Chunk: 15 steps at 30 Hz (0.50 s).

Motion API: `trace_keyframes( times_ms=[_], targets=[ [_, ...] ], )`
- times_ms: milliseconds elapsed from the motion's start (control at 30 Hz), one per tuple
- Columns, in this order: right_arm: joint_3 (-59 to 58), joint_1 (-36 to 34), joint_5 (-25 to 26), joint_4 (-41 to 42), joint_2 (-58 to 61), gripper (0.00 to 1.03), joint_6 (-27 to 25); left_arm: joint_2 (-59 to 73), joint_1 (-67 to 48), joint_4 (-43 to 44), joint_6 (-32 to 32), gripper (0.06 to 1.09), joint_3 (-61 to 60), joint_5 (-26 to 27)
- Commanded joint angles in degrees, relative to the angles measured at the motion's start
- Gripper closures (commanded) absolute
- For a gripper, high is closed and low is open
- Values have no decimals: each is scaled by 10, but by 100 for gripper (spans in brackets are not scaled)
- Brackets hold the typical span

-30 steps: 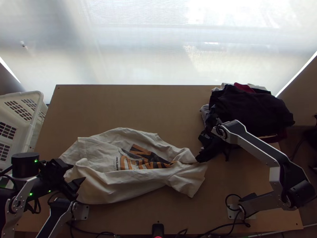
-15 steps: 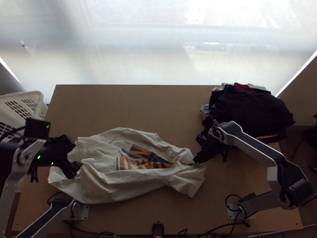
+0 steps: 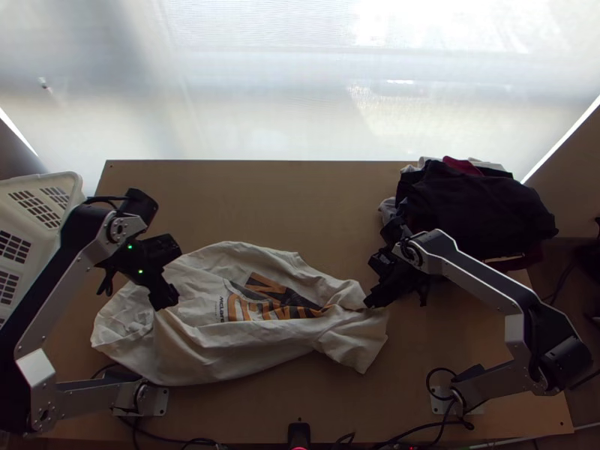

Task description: Fold the t-shirt

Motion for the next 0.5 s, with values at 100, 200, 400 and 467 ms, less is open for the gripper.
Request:
trace_keyframes(
  times_ms=[100, 200, 400, 467],
  targets=[
    [0, -1, 1, 4, -6, 100, 0, 64, -25, 13, 2, 20, -6, -47],
    [-1, -1, 1, 4, -10, 100, 0, 67, -19, 38, 9, 20, -24, -78],
    [-7, -1, 1, 4, -15, 100, -1, 61, -19, 54, 20, 26, -67, -114],
    [-11, 1, 0, 4, -17, 100, -1, 56, -20, 55, 20, 26, -80, -117]
  ],
)
